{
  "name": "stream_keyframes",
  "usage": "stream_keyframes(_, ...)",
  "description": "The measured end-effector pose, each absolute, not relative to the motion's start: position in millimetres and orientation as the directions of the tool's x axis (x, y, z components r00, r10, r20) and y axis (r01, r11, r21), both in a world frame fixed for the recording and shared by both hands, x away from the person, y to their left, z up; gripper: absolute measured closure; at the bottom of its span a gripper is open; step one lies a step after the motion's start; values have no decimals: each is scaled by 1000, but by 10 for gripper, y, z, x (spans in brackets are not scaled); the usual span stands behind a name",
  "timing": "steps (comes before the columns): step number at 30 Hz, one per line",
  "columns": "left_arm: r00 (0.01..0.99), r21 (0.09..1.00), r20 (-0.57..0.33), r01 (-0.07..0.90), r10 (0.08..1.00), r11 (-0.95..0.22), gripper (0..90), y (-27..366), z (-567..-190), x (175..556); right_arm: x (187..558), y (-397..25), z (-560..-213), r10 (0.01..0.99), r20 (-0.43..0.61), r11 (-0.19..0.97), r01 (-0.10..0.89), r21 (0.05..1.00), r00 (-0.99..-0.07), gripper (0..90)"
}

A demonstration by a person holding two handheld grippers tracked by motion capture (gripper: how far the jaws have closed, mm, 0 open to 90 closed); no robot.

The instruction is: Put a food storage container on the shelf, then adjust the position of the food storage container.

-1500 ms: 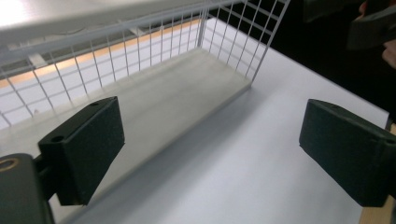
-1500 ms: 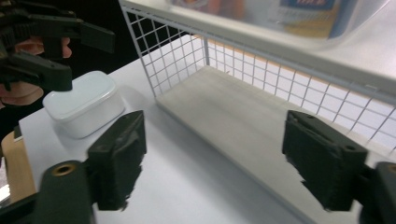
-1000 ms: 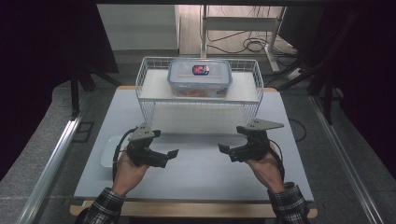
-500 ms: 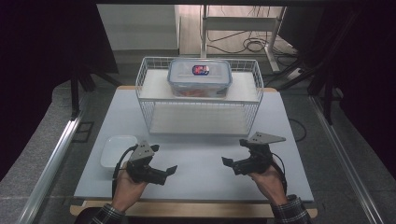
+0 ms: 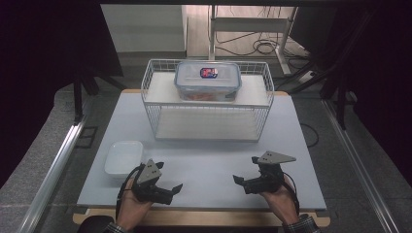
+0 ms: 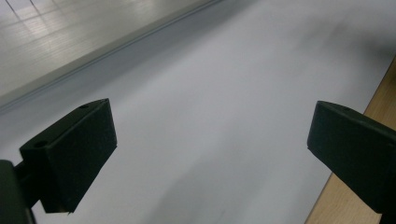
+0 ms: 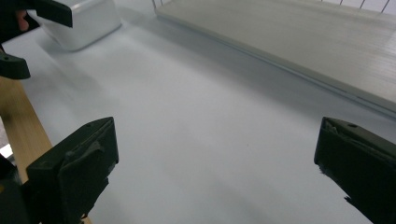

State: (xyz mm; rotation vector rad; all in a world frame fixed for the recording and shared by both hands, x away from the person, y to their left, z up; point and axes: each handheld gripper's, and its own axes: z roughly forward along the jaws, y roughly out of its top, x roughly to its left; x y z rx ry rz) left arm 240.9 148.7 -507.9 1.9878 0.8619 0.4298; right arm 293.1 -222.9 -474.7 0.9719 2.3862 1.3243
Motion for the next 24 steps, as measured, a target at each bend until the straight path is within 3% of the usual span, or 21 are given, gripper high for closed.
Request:
stream_keyframes(13, 701, 813, -1, 416, 713, -408, 12, 1445, -5177, 2393, 2906, -2281, -4941, 664, 77, 413, 452, 791, -743, 2)
stream_keyframes(24, 691, 816, -66, 453, 720, -360, 21, 1466, -5073, 2435, 2923, -2292, -4964, 673, 83, 413, 466, 782, -735, 3)
